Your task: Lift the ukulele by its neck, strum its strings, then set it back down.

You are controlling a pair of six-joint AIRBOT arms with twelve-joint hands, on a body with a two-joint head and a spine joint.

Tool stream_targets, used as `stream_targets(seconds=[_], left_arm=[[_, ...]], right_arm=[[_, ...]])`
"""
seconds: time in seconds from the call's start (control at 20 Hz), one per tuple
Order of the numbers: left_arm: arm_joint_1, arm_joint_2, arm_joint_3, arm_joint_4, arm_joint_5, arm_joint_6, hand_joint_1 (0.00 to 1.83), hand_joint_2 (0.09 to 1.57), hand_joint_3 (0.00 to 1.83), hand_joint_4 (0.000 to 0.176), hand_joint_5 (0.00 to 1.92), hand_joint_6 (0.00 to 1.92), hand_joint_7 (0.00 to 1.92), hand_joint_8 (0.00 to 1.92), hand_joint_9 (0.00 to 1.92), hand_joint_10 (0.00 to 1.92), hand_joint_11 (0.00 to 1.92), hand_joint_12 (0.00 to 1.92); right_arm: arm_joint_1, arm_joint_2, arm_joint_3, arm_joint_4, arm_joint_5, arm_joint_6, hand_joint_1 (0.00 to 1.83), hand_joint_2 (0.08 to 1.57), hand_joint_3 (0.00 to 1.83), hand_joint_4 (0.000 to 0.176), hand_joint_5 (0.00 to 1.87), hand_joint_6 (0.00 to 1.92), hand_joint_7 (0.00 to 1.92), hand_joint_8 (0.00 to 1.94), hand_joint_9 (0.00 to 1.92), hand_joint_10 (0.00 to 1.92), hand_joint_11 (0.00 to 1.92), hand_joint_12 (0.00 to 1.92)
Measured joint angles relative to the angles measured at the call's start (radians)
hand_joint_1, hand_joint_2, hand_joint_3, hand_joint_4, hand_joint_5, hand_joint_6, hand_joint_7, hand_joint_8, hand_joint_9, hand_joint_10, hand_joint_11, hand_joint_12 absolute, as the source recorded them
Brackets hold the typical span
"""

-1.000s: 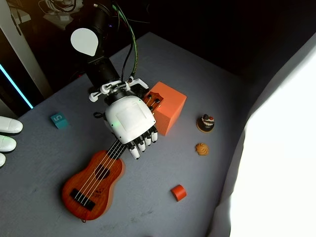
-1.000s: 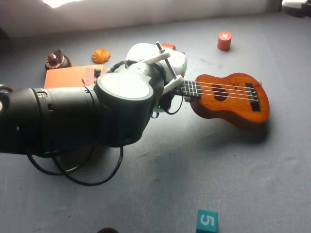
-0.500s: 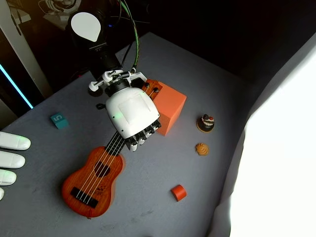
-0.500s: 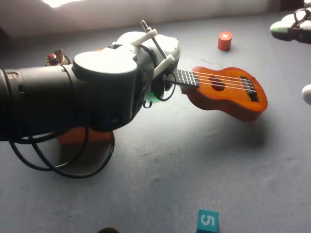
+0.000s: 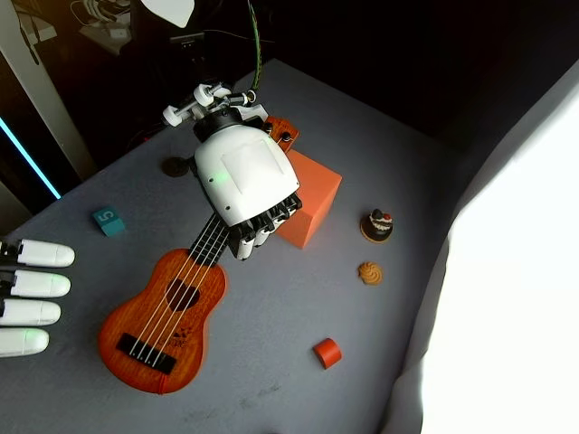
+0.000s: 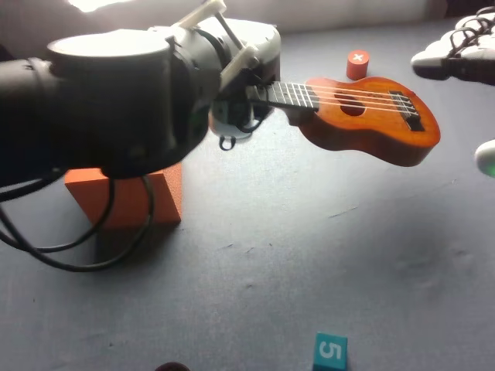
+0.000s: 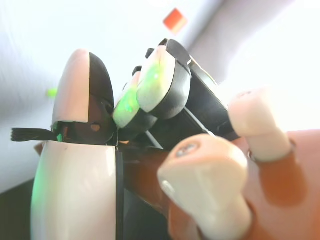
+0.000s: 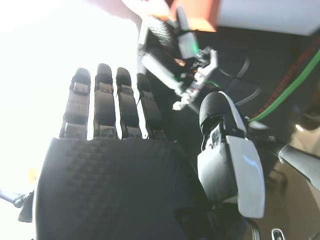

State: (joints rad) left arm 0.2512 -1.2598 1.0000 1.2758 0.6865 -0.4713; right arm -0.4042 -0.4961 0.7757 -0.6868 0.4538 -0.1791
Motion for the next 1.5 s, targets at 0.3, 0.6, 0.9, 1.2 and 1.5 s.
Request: stream_targets(seconds=[0.3,0.6,0.9,1.2,1.5], left_arm=[[-0.037,0.074,-0.061,-0.031,-0.032,0.046,1.56,1.19,0.00,0.028,1.30,1.92,1.33,1.92,1.41,1.92,1.44,1.92],[-0.048,0.093,-0.101,-0.032,-0.135,0.047,1.50,1.18,0.00,0.046,1.22,1.92,1.29,1.92,1.37,1.92,1.40,1.92],[-0.048,0.097,-0.105,0.026,-0.204,0.003,1.50,1.19,0.00,0.063,1.24,1.92,1.31,1.92,1.39,1.92,1.43,1.92],[-0.047,0.097,-0.105,0.025,-0.206,0.003,1.51,1.19,0.00,0.095,1.21,1.92,1.30,1.92,1.39,1.92,1.42,1.92],[-0.047,0.097,-0.105,0.025,-0.205,0.004,1.52,1.18,0.00,0.102,1.21,1.92,1.30,1.92,1.39,1.92,1.43,1.92]], right_arm=[[0.041,-0.061,0.045,-0.045,-0.046,0.049,0.05,1.30,0.00,0.000,0.12,0.03,0.14,0.00,0.05,0.07,0.00,0.36],[0.041,-0.139,0.119,-0.174,-0.060,0.172,0.06,1.30,0.00,0.000,0.11,0.02,0.15,0.00,0.07,0.06,0.00,0.41],[0.059,-0.167,0.153,-0.167,-0.064,0.175,0.04,1.31,0.00,0.000,0.12,0.02,0.15,0.00,0.09,0.07,0.00,0.35],[0.059,-0.167,0.153,-0.171,-0.077,0.179,0.03,1.31,0.00,0.000,0.10,0.01,0.13,0.00,0.07,0.06,0.00,0.26],[0.059,-0.160,0.134,-0.180,-0.077,0.186,0.09,1.29,0.00,0.000,0.11,0.01,0.13,0.00,0.07,0.05,0.00,0.38]])
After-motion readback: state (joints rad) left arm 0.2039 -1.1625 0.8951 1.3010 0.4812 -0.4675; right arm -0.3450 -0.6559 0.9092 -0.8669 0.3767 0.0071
